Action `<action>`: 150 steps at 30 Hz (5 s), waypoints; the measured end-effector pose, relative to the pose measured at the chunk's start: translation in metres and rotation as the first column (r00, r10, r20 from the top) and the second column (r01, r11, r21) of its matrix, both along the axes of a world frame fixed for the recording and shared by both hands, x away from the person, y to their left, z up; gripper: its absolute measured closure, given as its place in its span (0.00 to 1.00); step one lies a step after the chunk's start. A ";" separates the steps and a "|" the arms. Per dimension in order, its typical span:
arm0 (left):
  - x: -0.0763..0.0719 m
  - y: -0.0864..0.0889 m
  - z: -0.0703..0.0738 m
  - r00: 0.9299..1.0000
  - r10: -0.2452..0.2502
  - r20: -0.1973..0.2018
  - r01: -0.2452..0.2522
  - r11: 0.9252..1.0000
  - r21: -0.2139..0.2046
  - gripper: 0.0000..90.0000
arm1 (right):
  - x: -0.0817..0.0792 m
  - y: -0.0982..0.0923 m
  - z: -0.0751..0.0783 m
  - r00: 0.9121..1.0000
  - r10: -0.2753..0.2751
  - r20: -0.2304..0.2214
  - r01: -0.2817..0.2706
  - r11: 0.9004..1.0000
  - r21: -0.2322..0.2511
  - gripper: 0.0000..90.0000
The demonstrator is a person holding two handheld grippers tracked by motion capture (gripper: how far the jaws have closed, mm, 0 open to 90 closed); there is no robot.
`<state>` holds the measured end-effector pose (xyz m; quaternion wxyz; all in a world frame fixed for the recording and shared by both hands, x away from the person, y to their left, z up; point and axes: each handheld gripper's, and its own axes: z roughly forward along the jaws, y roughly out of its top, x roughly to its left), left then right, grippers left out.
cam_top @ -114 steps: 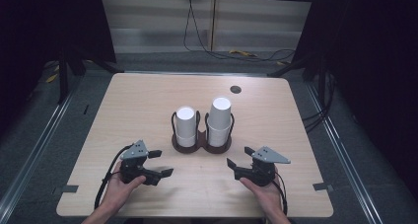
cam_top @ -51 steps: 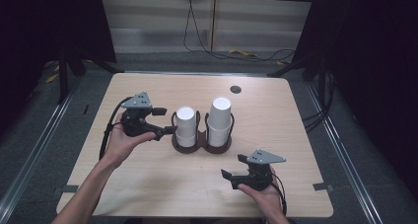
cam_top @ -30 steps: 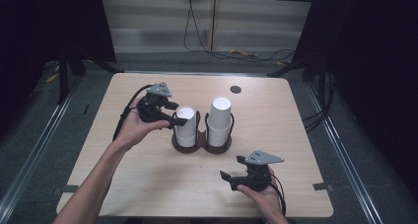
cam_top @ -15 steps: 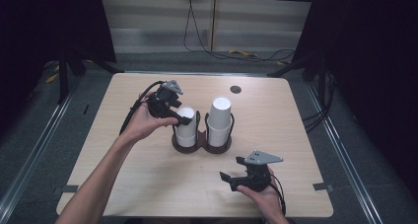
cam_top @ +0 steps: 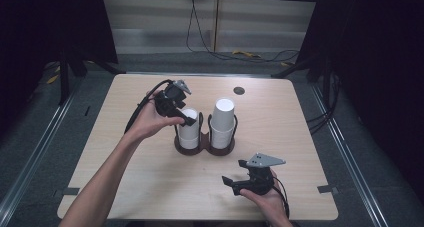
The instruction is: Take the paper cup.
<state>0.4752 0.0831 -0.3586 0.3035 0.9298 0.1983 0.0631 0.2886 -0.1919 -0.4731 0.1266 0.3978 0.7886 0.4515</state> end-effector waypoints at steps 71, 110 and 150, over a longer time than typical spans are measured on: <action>0.001 -0.001 0.017 0.999 -0.019 -0.043 0.019 1.000 0.006 0.38 | 0.001 0.001 -0.002 1.000 0.006 -0.024 -0.006 1.000 -0.005 0.17; -0.012 0.026 0.046 0.999 -0.027 0.044 0.031 0.994 -0.101 0.38 | 0.001 0.001 -0.002 0.999 0.007 -0.031 -0.007 1.000 -0.001 0.17; -0.044 0.057 0.058 0.990 -0.025 0.142 0.069 0.947 -0.315 0.38 | 0.001 0.002 -0.001 1.000 -0.002 -0.019 0.002 1.000 -0.005 0.17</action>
